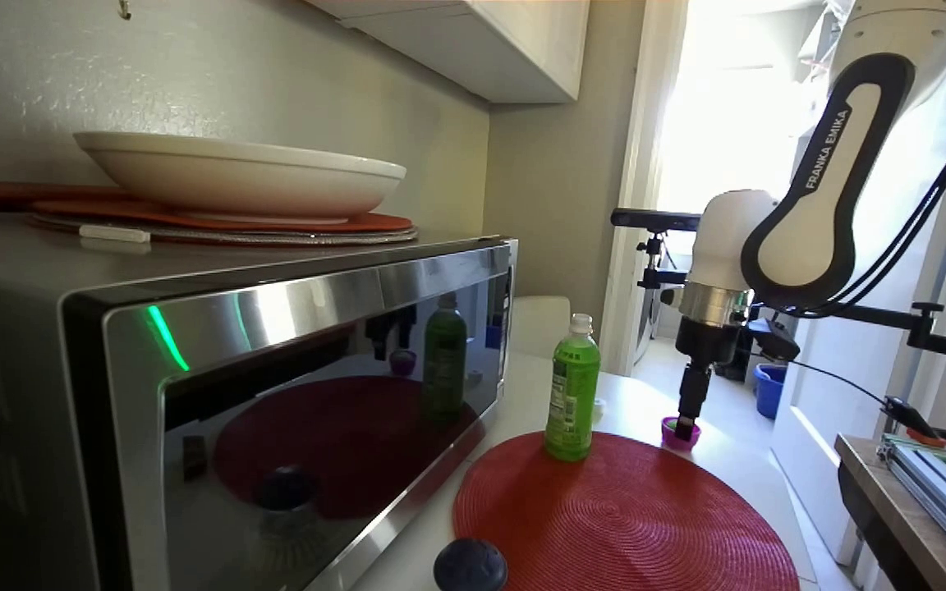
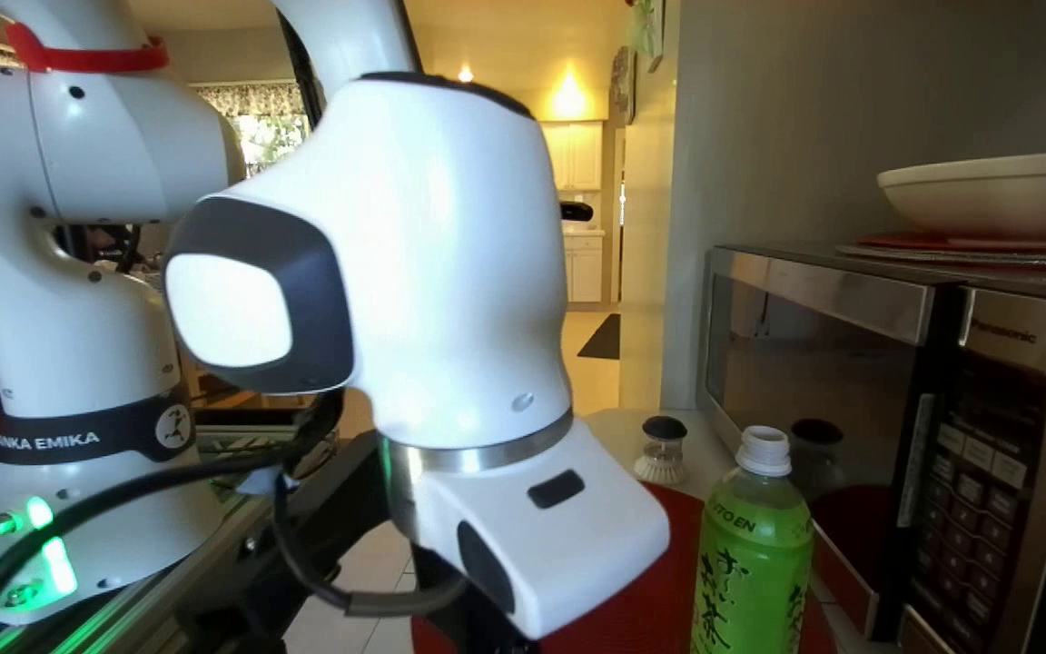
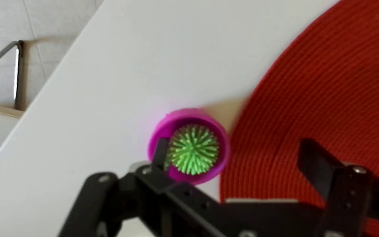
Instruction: Pick up the purple cup from the left side of the table and put it on the right side
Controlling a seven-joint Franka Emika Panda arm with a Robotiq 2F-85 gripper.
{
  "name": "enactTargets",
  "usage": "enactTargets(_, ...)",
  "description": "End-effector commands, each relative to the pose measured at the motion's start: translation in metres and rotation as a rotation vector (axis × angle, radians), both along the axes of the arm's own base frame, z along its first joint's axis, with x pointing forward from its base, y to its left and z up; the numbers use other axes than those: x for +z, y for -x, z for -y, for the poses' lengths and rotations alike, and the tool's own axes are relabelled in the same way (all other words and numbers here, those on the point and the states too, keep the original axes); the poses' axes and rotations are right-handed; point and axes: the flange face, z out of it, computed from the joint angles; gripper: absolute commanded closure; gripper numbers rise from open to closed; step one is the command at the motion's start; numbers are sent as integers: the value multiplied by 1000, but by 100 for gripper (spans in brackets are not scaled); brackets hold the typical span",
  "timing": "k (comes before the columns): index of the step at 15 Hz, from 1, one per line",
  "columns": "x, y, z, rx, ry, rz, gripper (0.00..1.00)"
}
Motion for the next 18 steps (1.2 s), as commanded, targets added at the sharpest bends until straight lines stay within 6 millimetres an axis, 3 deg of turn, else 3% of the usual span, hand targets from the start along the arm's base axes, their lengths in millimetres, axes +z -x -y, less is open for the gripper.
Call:
enactTargets(1, 24, -9, -10, 90, 1, -38, 0)
enactTargets(7, 52, -16, -42, 172, -9, -80, 0)
enactTargets(12, 87, -23, -62, 112, 11, -88, 0)
enactTargets(13, 74, -29, -60, 126, -7, -87, 0)
enactTargets(15, 85, -29, -61, 124, 16, -86, 0)
enactTargets(18, 85, -26, -61, 123, 21, -90, 0)
